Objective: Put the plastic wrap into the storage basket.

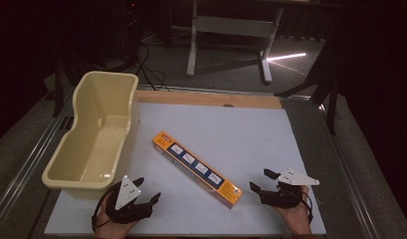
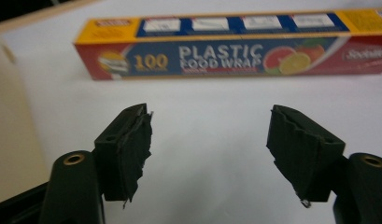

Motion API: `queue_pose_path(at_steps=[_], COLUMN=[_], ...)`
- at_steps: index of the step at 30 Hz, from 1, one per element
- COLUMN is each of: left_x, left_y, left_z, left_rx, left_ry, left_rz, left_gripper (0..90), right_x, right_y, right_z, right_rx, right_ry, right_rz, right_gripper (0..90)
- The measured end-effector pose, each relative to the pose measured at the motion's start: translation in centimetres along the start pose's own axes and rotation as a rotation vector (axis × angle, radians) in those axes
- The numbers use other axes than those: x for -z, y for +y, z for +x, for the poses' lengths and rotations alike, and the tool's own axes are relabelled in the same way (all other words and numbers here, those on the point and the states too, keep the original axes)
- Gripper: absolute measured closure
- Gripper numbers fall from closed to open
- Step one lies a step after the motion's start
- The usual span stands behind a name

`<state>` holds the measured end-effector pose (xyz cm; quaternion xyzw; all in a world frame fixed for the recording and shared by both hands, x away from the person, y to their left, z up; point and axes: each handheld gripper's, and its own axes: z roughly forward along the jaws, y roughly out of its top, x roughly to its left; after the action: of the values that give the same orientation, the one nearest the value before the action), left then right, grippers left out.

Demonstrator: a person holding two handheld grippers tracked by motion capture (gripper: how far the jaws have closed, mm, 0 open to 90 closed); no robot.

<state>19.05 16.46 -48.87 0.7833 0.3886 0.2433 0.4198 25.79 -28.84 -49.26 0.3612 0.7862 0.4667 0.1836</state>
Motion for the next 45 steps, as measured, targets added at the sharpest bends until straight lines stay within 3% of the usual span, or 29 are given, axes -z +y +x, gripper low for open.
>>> queue_pose_path(at_steps=[11,16,25,36,45], left_x=[0.7,1.0,1.2,1.2,1.2], left_y=[-0.1,0.0,-0.2,-0.3,-0.3], left_z=[0.1,0.5,0.4,0.4,0.3], left_rx=[0.004,0.015,0.005,0.003,0.000], left_ry=[-0.005,-0.006,-0.012,-0.007,-0.004], left_rz=[-0.022,-0.024,-0.026,-0.032,-0.037], left_gripper=[27.3,27.4,27.7,27.1,26.8], right_x=[-0.3,-0.3,-1.2,-3.9,-6.3], right_y=[0.3,1.3,3.5,8.0,10.4], right_z=[0.2,0.9,2.9,5.4,6.5], right_rx=[-0.010,-0.007,0.039,0.118,0.171], right_ry=[0.006,0.021,0.049,0.098,0.125], right_rz=[0.020,0.010,0.026,0.055,0.103], right_gripper=[21.3,21.7,22.3,22.8,23.0])
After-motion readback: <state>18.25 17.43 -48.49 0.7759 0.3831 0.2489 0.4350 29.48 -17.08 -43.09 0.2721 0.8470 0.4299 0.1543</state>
